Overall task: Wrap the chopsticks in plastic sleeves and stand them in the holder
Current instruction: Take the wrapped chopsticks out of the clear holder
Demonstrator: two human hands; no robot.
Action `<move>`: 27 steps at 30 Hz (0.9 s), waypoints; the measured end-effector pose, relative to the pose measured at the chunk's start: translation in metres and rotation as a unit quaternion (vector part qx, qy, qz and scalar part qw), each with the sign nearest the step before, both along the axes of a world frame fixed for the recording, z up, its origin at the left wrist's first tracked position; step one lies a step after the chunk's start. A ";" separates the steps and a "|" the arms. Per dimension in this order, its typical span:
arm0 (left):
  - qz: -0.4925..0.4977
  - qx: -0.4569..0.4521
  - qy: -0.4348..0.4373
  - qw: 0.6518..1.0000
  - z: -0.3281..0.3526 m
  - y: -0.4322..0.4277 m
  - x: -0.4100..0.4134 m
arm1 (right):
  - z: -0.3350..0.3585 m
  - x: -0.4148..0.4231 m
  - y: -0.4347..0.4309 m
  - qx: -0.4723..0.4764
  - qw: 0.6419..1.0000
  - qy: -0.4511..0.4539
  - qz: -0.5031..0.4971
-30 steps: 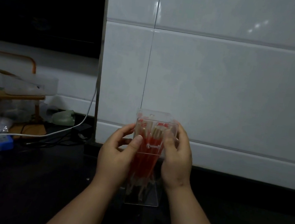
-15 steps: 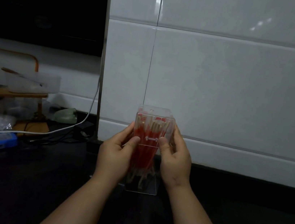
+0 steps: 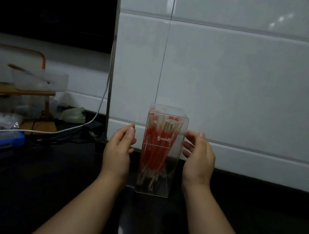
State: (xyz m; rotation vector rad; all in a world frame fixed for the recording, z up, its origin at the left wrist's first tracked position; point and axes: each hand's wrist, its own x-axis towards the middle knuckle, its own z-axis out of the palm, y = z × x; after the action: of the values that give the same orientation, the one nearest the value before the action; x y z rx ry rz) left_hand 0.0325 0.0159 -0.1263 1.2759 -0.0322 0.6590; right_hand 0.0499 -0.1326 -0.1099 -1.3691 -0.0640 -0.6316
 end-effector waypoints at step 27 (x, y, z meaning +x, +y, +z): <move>-0.013 0.182 -0.007 0.983 -0.009 -0.004 0.003 | 0.001 -0.010 0.004 -0.224 0.971 -0.085 -0.027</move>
State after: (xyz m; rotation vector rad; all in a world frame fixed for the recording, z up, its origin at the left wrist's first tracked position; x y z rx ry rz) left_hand 0.0350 0.0122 -0.1355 1.6197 -0.1887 0.6588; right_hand 0.0399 -0.1287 -0.1086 -1.7525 -0.3241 -0.8119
